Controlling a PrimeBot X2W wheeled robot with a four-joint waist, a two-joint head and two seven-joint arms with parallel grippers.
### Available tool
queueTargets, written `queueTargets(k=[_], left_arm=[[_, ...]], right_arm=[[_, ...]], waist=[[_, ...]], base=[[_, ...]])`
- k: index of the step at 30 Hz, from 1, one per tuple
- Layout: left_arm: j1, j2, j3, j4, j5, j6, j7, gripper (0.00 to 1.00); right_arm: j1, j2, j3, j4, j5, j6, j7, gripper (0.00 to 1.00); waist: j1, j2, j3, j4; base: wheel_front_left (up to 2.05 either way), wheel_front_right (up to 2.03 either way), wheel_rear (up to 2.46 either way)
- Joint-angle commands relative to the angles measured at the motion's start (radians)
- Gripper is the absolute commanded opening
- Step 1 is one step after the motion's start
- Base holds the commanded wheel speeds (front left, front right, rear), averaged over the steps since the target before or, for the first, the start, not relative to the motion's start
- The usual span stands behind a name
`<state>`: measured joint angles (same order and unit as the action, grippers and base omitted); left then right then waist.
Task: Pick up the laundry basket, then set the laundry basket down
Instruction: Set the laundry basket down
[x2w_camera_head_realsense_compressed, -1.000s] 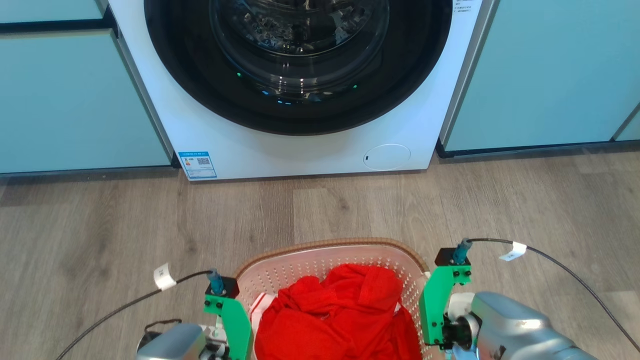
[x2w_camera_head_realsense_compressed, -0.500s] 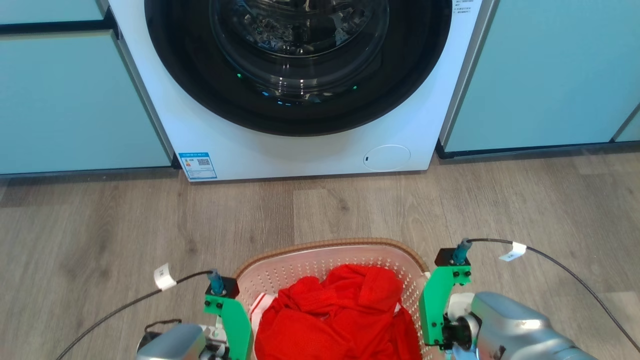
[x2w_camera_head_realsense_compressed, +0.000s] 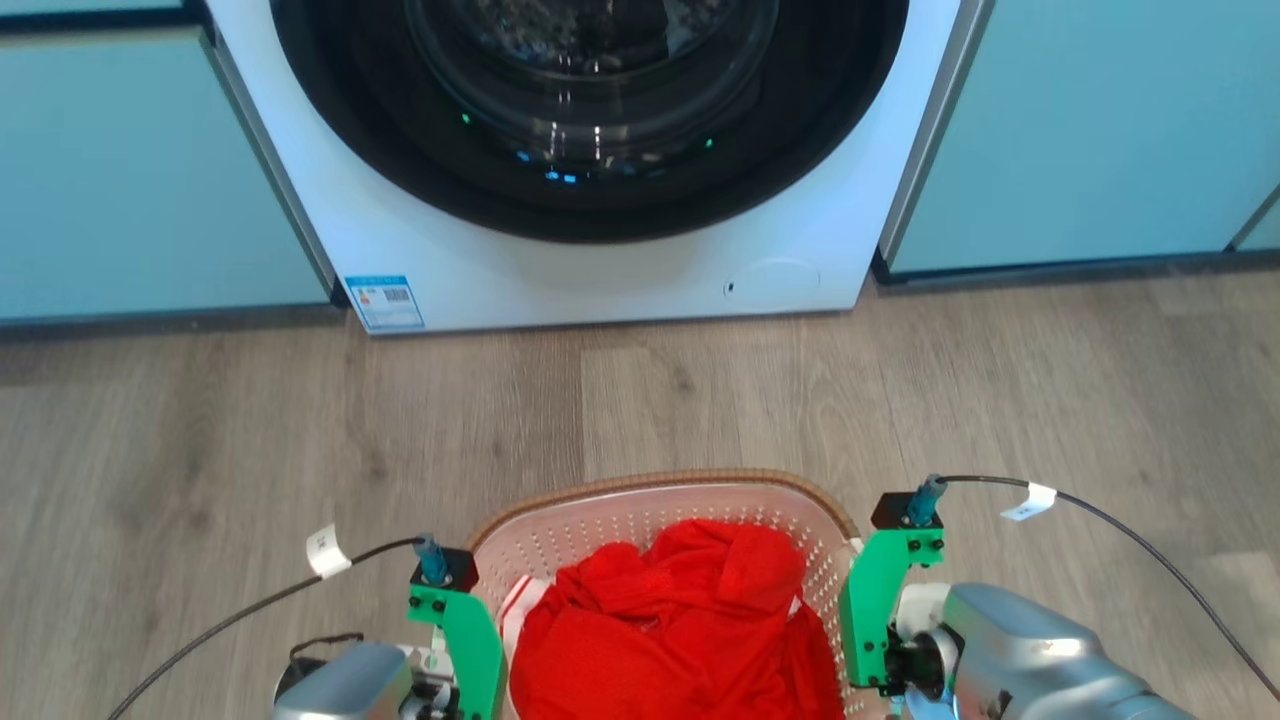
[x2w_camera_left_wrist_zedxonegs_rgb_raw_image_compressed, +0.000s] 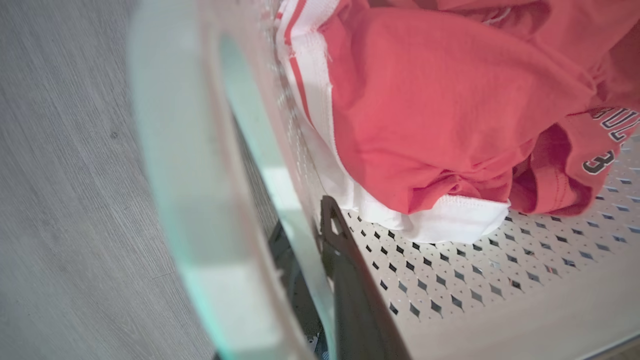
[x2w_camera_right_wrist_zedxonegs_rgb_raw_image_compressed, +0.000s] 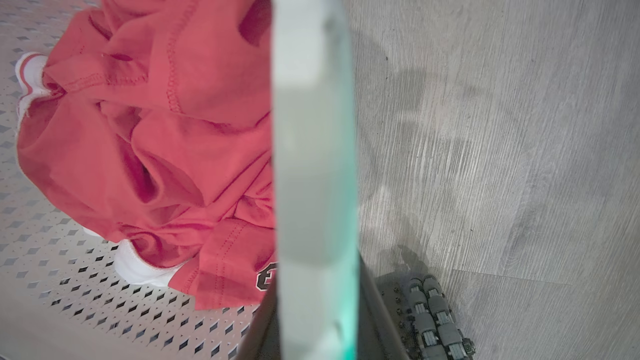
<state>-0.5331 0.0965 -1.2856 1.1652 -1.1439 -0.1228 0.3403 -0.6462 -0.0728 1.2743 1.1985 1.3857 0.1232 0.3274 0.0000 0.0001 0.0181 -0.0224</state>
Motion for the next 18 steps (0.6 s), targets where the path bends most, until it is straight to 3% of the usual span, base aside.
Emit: queueTargets(k=[1, 18], left_arm=[[-0.066, -0.012, 0.006, -0.024, 0.012, -0.008, -0.02, 0.0], [-0.241, -0.023, 0.006, 0.018, 0.041, -0.008, -0.118, 0.0]], right_arm=[[-0.038, 0.023, -0.002, -0.028, 0.005, 0.008, -0.028, 0.0], [-0.195, 0.023, -0.001, -0.006, -0.049, 0.008, -0.233, 0.0]], waist=[[0.0, -0.0001, 0.033, -0.002], [0.0, -0.0001, 0.384, 0.007]], base=[[0.0, 0.0, 0.0], [0.0, 0.0, 0.0]])
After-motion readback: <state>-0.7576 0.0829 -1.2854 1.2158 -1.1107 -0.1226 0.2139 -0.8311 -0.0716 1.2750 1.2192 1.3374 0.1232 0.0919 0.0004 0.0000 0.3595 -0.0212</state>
